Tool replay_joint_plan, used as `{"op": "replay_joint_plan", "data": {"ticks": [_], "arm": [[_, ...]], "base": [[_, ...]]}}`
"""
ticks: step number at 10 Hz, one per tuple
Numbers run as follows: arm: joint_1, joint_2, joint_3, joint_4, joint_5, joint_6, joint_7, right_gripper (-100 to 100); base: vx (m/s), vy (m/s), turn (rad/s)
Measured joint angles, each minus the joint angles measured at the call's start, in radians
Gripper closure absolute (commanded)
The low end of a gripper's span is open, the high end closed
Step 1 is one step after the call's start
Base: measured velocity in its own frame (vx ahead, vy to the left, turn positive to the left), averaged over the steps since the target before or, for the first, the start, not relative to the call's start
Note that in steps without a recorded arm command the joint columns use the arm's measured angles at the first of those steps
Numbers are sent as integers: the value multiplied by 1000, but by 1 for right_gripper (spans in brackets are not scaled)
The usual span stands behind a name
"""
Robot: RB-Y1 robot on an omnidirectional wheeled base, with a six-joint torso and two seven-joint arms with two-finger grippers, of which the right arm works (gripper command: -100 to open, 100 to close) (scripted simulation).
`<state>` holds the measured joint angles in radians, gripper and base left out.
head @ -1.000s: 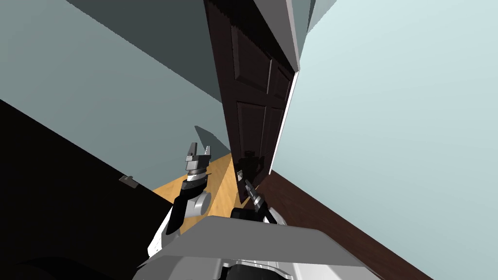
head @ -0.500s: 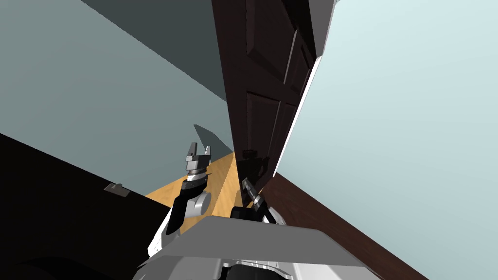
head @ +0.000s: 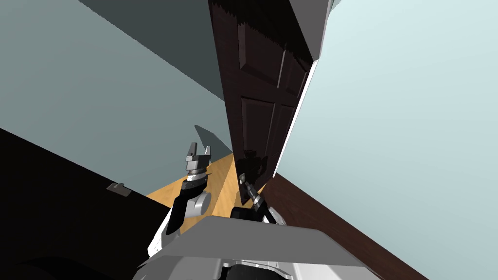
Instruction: Push the door open
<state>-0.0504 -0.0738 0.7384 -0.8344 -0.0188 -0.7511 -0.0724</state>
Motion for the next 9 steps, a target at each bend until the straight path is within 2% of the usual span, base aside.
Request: {"op": "replay_joint_plan", "data": {"ticks": [1,2,4,6,9], "arm": [[0,0,0,0,0,0,0,100],[0,0,0,0,0,0,0,-100],[2,-4,-14,-4,-4,4,4,-100],[5,0,-29,-4,-9,6,11,-100],[4,-2,-35,2,-9,3,14,-100]], "base": [[0,0,0],[-155,-42,-144],[-193,-57,-87],[-170,-48,-51],[121,100,25]]}}
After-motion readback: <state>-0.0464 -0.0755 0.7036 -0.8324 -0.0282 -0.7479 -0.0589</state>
